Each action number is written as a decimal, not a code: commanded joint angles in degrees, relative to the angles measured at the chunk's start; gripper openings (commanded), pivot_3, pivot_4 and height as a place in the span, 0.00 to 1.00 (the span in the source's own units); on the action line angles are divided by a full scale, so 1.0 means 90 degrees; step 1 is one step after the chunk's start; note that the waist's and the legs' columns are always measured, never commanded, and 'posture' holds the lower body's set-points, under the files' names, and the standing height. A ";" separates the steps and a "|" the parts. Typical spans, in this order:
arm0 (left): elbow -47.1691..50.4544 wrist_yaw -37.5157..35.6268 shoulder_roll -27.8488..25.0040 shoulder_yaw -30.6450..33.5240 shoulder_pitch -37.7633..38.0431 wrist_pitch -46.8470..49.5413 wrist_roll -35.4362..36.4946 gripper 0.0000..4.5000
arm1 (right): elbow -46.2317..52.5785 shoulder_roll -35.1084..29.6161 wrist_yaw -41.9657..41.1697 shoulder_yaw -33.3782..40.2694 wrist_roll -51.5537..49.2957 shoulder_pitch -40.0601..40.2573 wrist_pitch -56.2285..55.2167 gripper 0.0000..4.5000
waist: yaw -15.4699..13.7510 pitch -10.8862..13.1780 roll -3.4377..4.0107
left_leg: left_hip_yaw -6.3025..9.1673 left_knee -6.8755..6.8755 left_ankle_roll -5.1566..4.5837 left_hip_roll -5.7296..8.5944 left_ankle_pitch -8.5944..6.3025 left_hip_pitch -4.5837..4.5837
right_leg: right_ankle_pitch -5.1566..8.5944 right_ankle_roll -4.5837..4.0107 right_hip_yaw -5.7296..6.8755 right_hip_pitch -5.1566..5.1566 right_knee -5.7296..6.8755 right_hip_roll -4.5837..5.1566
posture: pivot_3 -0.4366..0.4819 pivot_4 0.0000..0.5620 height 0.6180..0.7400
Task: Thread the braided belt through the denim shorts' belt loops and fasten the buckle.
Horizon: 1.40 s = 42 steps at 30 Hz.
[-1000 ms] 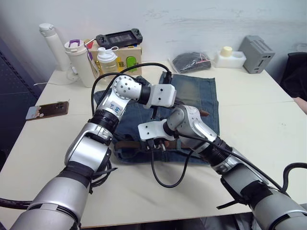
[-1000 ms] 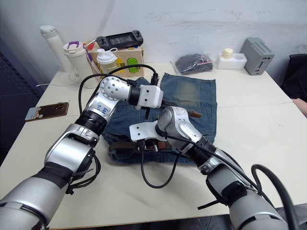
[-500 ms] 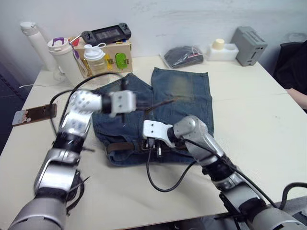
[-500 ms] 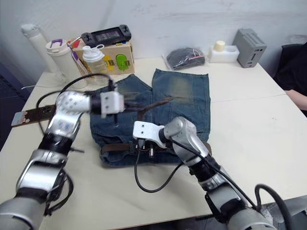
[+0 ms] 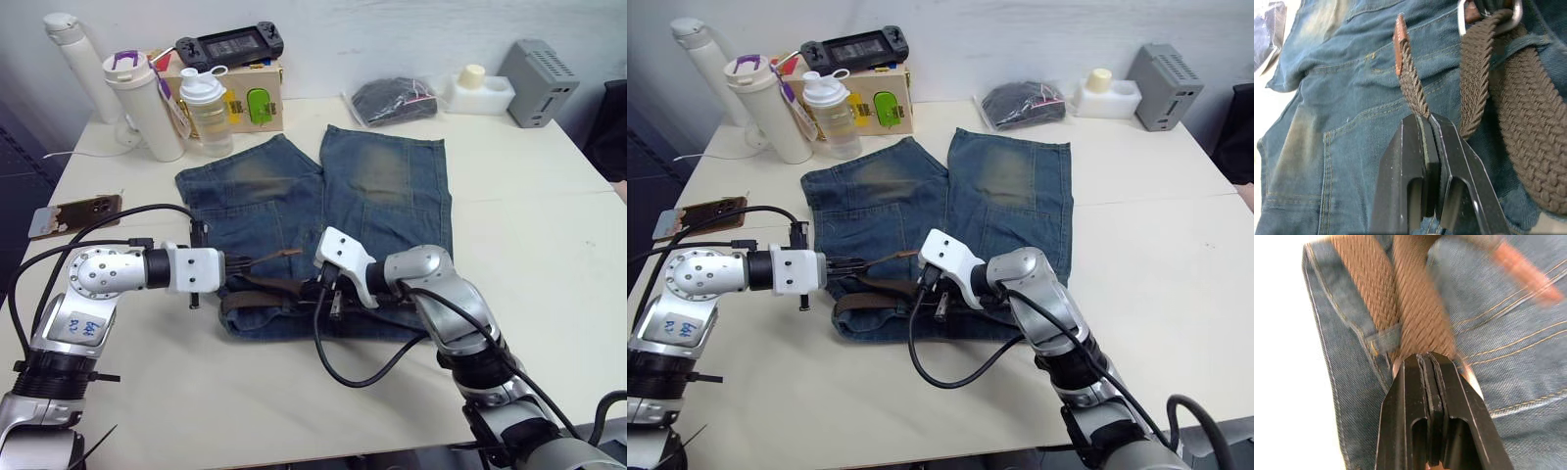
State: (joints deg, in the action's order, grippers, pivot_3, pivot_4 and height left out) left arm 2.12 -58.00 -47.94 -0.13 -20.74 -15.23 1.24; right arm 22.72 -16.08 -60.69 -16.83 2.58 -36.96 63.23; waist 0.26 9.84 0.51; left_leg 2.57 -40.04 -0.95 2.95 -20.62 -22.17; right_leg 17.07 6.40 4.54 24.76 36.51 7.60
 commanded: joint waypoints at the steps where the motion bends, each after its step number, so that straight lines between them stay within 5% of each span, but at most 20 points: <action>1: 0.0363 0.0065 -0.0109 0.0104 0.0115 -0.0071 0.0075 0.00 | 0.0571 -0.0078 0.0440 0.0318 -0.0349 0.0098 0.0120 0.01 | -0.0006 0.0002 -0.0002 | 0.0001 0.0000 0.0000 -0.0001 0.0000 0.0000 | 0.0000 0.0000 0.0001 0.0000 0.0000 -0.0001 | 0.48 0.27 0.52; 4: 0.0473 0.0073 -0.0080 0.0105 0.0114 -0.0009 0.0162 0.00 | 0.0860 -0.0292 0.0702 0.0412 -0.0566 0.0264 0.0106 0.21 | -0.0020 0.0008 -0.0013 | 0.0002 0.0000 -0.0001 0.0000 0.0000 -0.0001 | 0.0000 0.0000 0.0003 -0.0001 0.0000 -0.0001 | 0.48 0.27 0.52; 11: 0.0529 0.0014 -0.0070 0.0026 -0.0020 -0.0049 0.0223 0.00 | 0.1818 -0.1515 0.1352 -0.0217 -0.0098 0.1325 -0.1603 0.95 | -0.0033 0.0017 -0.0023 | 0.0002 0.0000 -0.0007 0.0006 0.0003 -0.0001 | -0.0002 0.0005 0.0004 -0.0005 -0.0001 0.0000 | 0.48 0.27 0.52; 16: 0.0449 -0.0050 -0.0046 -0.0035 -0.0222 -0.0002 0.0273 0.00 | 0.1666 -0.1930 0.2195 -0.0973 0.0852 0.1982 -0.3001 0.95 | -0.0013 0.0027 -0.0041 | -0.0007 -0.0003 -0.0006 0.0005 0.0008 0.0000 | -0.0002 0.0006 0.0001 -0.0004 0.0002 -0.0003 | 0.48 0.27 0.52; 25: 0.0080 -0.0122 0.0005 -0.0132 -0.0554 -0.0078 0.0273 0.00 | 0.1247 -0.1707 0.3135 -0.1314 0.1930 0.2315 -0.3483 0.95 | -0.0039 0.0032 -0.0049 | -0.0005 -0.0009 -0.0003 0.0011 0.0029 0.0008 | -0.0003 0.0005 0.0000 -0.0006 0.0004 -0.0007 | 0.48 0.27 0.52; 42: -0.0150 -0.0115 0.0010 -0.0152 -0.0598 -0.0299 0.0281 0.00 | 0.1342 -0.1744 0.2901 -0.1281 0.2652 0.2649 -0.3280 0.95 | -0.0061 0.0029 -0.0054 | -0.0002 -0.0015 -0.0019 0.0032 0.0038 0.0008 | -0.0008 0.0015 -0.0003 -0.0011 0.0038 -0.0006 | 0.48 0.27 0.52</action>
State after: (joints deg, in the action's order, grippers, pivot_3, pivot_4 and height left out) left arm -0.45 -59.45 -47.65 -2.30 -25.63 -17.45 2.77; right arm 35.93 -32.07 -34.78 -28.60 24.56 -12.91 32.10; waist -0.28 10.10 0.03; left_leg 2.55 -40.19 -1.12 3.24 -20.28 -22.10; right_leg 17.00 6.53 4.51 24.67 36.86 7.54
